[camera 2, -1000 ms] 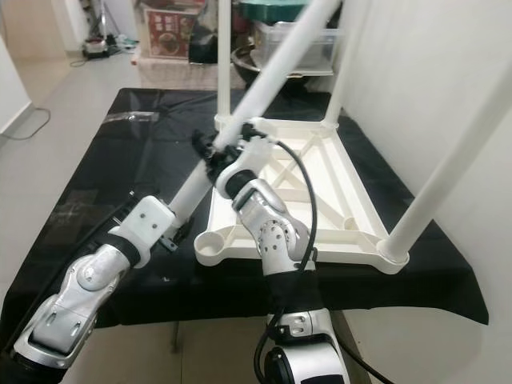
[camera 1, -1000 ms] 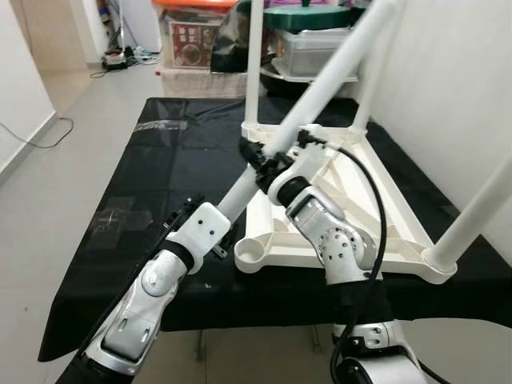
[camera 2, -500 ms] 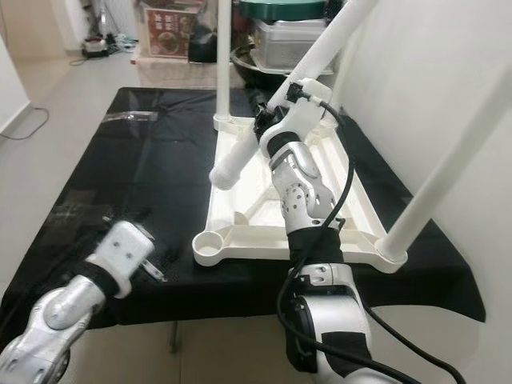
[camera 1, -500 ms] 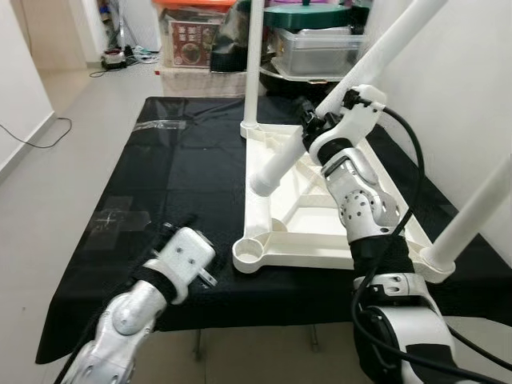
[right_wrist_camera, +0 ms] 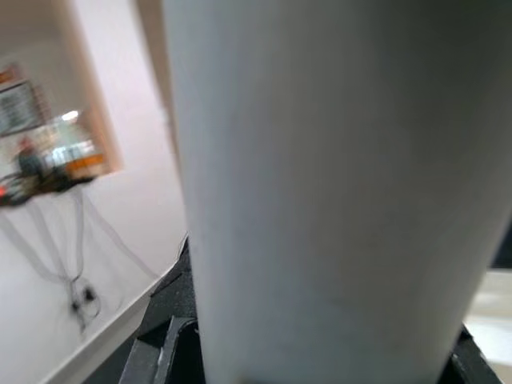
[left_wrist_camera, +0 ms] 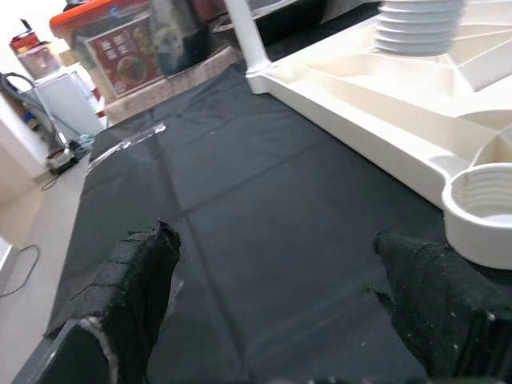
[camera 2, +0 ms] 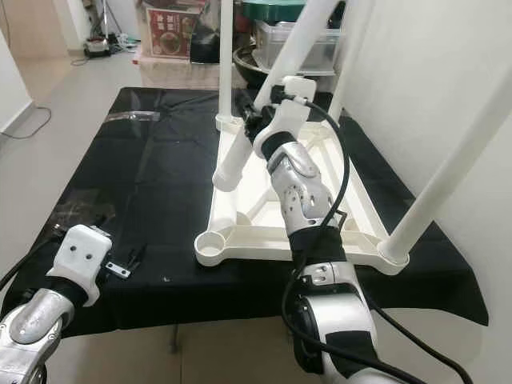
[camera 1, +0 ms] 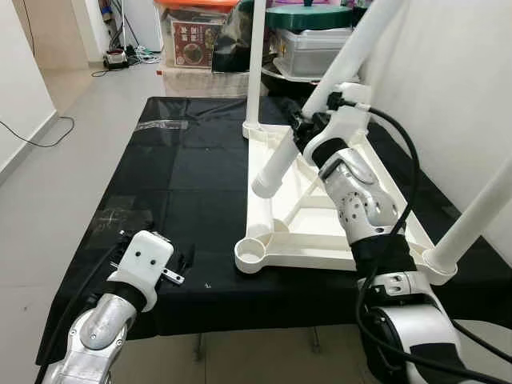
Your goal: Building children table
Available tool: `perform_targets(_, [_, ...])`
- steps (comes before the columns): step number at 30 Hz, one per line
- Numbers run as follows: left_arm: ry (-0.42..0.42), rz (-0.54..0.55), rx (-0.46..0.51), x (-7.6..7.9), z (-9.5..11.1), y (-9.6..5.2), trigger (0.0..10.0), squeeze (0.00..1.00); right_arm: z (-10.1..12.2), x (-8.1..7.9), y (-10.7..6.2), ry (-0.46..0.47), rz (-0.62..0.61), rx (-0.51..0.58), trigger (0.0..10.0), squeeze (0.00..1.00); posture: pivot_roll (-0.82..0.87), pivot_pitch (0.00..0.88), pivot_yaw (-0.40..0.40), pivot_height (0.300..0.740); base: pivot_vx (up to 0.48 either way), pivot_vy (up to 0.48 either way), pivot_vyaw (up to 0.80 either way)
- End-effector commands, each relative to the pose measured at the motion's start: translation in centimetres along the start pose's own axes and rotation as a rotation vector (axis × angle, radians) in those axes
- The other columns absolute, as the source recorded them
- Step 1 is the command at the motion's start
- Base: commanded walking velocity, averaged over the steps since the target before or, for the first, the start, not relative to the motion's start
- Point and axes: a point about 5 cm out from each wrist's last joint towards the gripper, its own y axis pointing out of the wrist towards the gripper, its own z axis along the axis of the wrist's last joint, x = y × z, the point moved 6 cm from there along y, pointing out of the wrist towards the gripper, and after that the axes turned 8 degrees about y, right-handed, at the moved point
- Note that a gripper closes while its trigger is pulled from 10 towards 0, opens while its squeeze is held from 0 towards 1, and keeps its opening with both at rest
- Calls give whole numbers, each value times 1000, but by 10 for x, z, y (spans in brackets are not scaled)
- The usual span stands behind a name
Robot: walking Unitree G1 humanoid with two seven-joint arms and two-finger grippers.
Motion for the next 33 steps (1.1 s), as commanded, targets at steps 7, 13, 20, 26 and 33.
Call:
perform_targets(7, [-40, 127, -64, -33, -16, -14, 10000, 0, -22, -32, -36, -125, 317, -98, 0, 0, 70, 0, -88, 740, 0, 0, 0])
perform_targets(13, [-50, 250, -116, -59, -30, -22, 10000, 0, -43, -38, -57, -140, 335, -116, 0, 0, 63, 0, -78, 740, 0, 0, 0])
perform_targets(20, [-80, 474, -237, -116, -61, -42, 10000, 0, -64, -48, -77, -166, 366, -150, 0, 0, 66, 0, -69, 740, 0, 0, 0])
perform_targets(26, [-150, 561, -274, -138, -75, -57, 10000, 0, -77, -54, -87, -207, 417, -179, 0, 0, 78, 0, -72, 740, 0, 0, 0])
perform_targets(33, [-163, 505, -251, -120, -70, -48, 10000, 0, -83, -59, -80, -250, 477, -193, 0, 0, 81, 0, -78, 740, 0, 0, 0])
